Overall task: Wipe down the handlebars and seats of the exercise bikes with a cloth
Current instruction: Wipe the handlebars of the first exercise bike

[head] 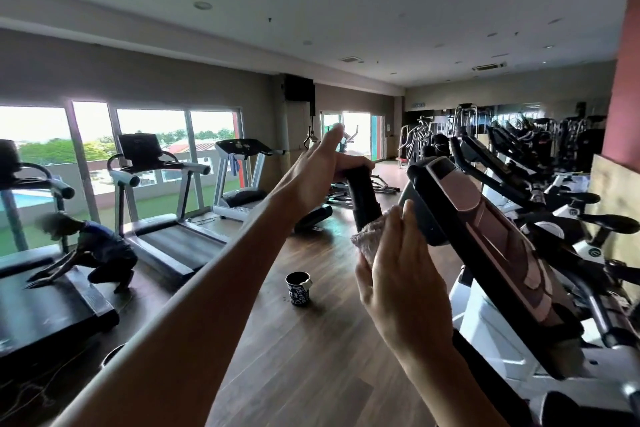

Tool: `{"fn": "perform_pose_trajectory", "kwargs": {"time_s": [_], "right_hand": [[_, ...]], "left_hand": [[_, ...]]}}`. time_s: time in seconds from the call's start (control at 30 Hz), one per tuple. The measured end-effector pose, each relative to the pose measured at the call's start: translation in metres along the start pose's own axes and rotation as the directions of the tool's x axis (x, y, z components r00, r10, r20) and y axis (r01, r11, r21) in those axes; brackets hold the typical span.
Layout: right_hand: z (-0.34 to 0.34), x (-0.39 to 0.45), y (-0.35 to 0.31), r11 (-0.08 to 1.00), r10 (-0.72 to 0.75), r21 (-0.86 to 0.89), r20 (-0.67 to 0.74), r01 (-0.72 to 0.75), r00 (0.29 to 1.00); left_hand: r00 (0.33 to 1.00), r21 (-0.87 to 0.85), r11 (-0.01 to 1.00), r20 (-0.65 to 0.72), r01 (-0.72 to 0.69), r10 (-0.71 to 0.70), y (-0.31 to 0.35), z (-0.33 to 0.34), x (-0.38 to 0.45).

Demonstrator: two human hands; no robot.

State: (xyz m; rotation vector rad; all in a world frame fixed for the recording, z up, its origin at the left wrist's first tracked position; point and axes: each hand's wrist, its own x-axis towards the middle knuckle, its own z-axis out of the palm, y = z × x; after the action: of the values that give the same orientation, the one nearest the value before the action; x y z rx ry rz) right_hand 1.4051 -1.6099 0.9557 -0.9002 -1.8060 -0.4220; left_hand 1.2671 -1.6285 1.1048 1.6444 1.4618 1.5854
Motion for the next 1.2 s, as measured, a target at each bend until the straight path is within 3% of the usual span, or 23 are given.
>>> {"fn": "perform_pose_trajectory", "kwargs": {"time_s": [0.2, 0.37, 0.53, 0.67, 0.93, 1.03, 1.1, 1.2], "right_hand": [[0.007, 0.065, -0.018, 0.972, 0.148, 0.194, -0.079, -0.13, 0.986], [0.008, 0.054, -0.014, 0.962, 0.118, 0.254, -0.066, -0.098, 0.991], [-0.004, -0.008, 0.012, 0.999, 0.013, 0.03, 0.013, -0.013, 1.0], [-0.011, -0.012, 0.006, 0.994, 0.009, -0.106, 0.055, -0.003, 0.998], [-0.001, 0.067, -0.026, 0.995, 0.067, 0.083, -0.038, -0.063, 0.997], [-0.006, 0.042, -0.02, 0.992, 0.056, 0.111, -0.006, -0.055, 0.998], [-0.014, 0.019, -0.018, 1.0, 0.025, 0.014, 0.057, -0.025, 0.998], [-0.021, 0.005, -0.016, 1.0, 0.009, -0.014, 0.182, -0.007, 0.983]], "left_hand": [[1.0, -0.066, 0.998, -0.006, -0.024, 0.024, -0.005, 0.0, -0.001], [0.998, -0.12, 0.992, -0.04, -0.045, 0.04, -0.005, 0.002, -0.007], [0.998, -0.128, 0.989, -0.017, -0.068, 0.066, -0.003, 0.005, -0.015], [0.998, -0.055, 0.996, 0.014, -0.066, 0.067, -0.001, 0.002, -0.016], [0.996, -0.004, 0.996, 0.038, -0.085, 0.085, -0.002, 0.001, -0.015], [0.994, 0.033, 0.993, 0.014, -0.113, 0.112, -0.005, 0.001, -0.017], [0.995, 0.045, 0.994, 0.012, -0.097, 0.097, -0.005, 0.001, -0.018], [0.993, 0.057, 0.997, 0.108, -0.059, 0.053, -0.003, -0.003, -0.019]]}}
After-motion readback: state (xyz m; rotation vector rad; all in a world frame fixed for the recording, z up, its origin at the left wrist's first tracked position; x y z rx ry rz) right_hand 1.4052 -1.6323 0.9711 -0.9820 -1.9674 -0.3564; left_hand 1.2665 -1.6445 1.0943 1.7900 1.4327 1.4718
